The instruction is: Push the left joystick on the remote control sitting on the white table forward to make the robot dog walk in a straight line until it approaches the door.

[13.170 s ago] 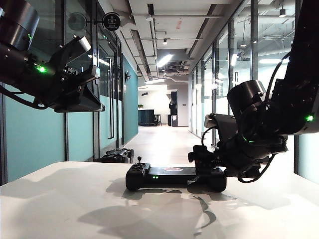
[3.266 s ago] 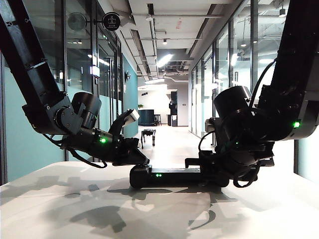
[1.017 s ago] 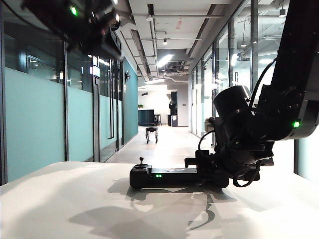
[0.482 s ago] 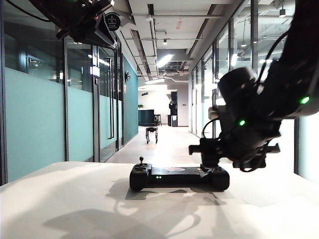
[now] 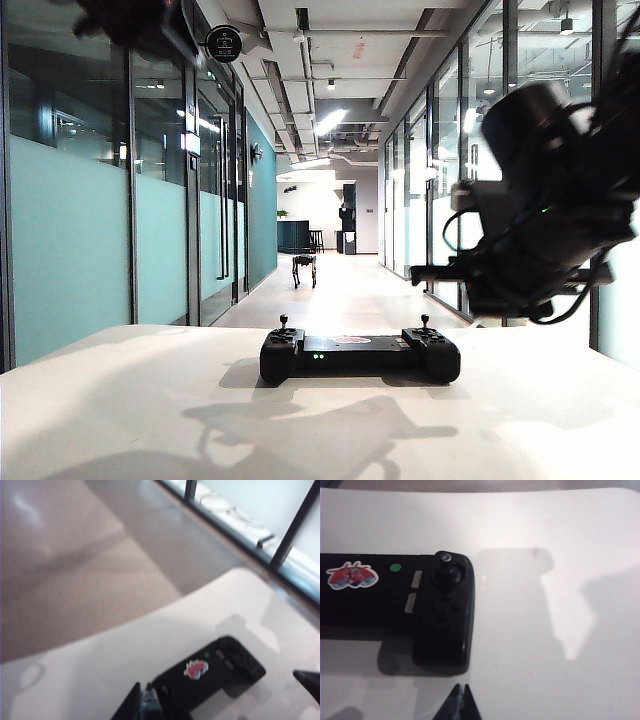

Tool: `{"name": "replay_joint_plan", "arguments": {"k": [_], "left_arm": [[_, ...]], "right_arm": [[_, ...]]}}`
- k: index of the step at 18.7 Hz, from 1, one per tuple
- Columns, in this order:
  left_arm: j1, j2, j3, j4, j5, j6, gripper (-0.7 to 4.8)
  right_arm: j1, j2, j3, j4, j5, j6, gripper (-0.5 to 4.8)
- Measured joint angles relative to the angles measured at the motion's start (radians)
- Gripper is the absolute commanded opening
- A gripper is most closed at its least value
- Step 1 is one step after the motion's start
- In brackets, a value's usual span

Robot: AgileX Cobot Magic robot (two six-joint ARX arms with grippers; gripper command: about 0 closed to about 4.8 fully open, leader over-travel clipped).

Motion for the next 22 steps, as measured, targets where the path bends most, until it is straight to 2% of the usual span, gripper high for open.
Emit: {"name": "replay_joint_plan", "arguments": {"k": [7, 10, 14, 22], "left_arm": [[0.0, -0.18, -0.129, -0.002, -0.114, -0.016, -0.06], [0.0, -0.292, -0.26, 0.002, -0.199, -0.019, -0.06], [0.0, -0.42, -0.415, 0.052, -0.229, -0.042, -0.06], [0.0, -0.717, -0.803, 0.187, -0.299, -0.045, -0.06]], "right_arm": [[0.0, -0.168, -0.085, -0.01, -0.027, -0.066, -0.06], [0.0, -0.255, -0.124, -0.019, -0.044, -0.09, -0.06], [0.0, -0.346, -0.172, -0.023, -0.045, -0.107, -0.06], [0.001, -0.485, -0.216, -0.043, -0.155, -0.129, -0.06]]}}
